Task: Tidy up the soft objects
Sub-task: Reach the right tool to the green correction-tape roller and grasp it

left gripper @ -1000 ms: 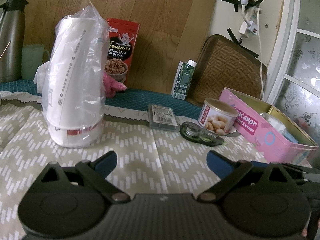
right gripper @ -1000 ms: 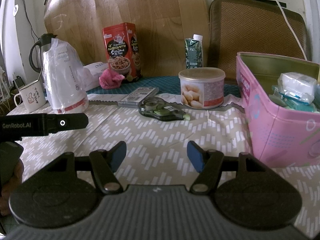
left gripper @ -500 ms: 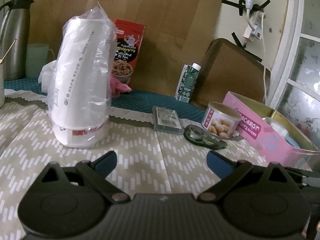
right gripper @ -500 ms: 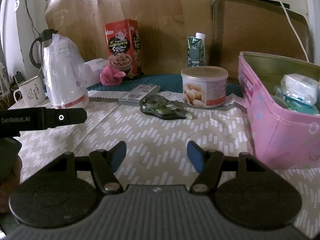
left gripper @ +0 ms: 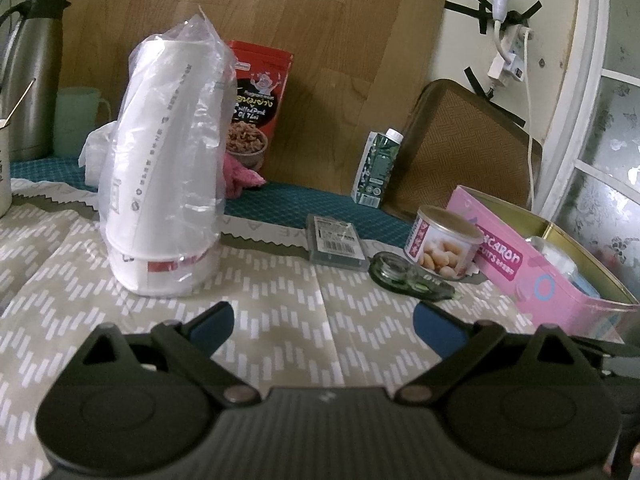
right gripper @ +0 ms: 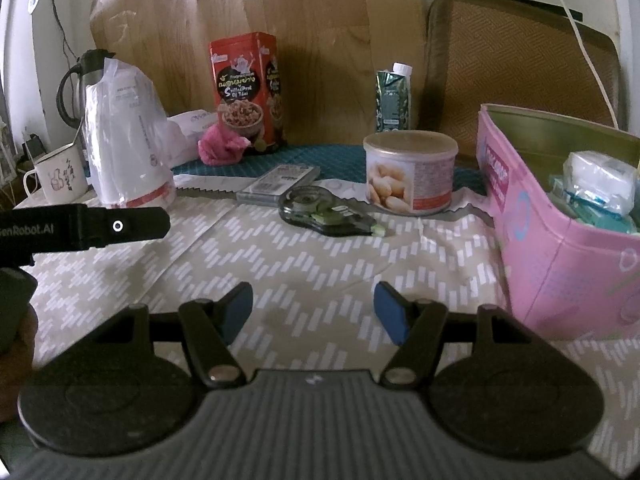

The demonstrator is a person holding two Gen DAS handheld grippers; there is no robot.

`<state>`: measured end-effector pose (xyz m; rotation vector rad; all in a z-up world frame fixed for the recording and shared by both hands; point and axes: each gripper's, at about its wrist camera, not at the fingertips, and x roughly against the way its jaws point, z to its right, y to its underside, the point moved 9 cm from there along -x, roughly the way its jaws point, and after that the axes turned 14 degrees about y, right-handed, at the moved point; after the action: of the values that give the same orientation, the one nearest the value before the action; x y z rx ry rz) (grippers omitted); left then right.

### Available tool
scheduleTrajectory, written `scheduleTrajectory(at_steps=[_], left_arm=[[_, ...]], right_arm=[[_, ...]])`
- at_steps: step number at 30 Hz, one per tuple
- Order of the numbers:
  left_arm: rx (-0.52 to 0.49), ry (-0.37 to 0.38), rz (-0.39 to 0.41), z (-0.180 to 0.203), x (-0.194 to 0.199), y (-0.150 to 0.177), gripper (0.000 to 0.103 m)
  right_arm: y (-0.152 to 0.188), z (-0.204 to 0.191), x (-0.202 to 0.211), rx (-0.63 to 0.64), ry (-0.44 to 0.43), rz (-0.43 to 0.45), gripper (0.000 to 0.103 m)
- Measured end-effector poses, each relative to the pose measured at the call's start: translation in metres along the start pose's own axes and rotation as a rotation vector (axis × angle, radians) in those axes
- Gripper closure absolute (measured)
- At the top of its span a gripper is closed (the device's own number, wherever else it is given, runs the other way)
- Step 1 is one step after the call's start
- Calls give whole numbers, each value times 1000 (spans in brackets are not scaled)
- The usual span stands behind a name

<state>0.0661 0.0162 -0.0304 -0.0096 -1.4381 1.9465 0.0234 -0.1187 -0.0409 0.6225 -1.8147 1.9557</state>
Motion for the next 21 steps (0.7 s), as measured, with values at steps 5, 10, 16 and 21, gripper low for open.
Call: scheduleTrajectory(at_steps=[5,10,16,21], left_arm=[[9,-7,8,-2,1,-1,3],[18,-8,15,-3,2,-2,3],[22,-5,16,-4,3,-2,3],[34,3,21,-4,3,-2,3]], right_arm=[[-5,-1,0,-2,-14,17,34],[-25,-1,-4,26,13,69,34],[-54,5,-21,41,42,113,33],[-58,-1,-45,113,22,68,33]])
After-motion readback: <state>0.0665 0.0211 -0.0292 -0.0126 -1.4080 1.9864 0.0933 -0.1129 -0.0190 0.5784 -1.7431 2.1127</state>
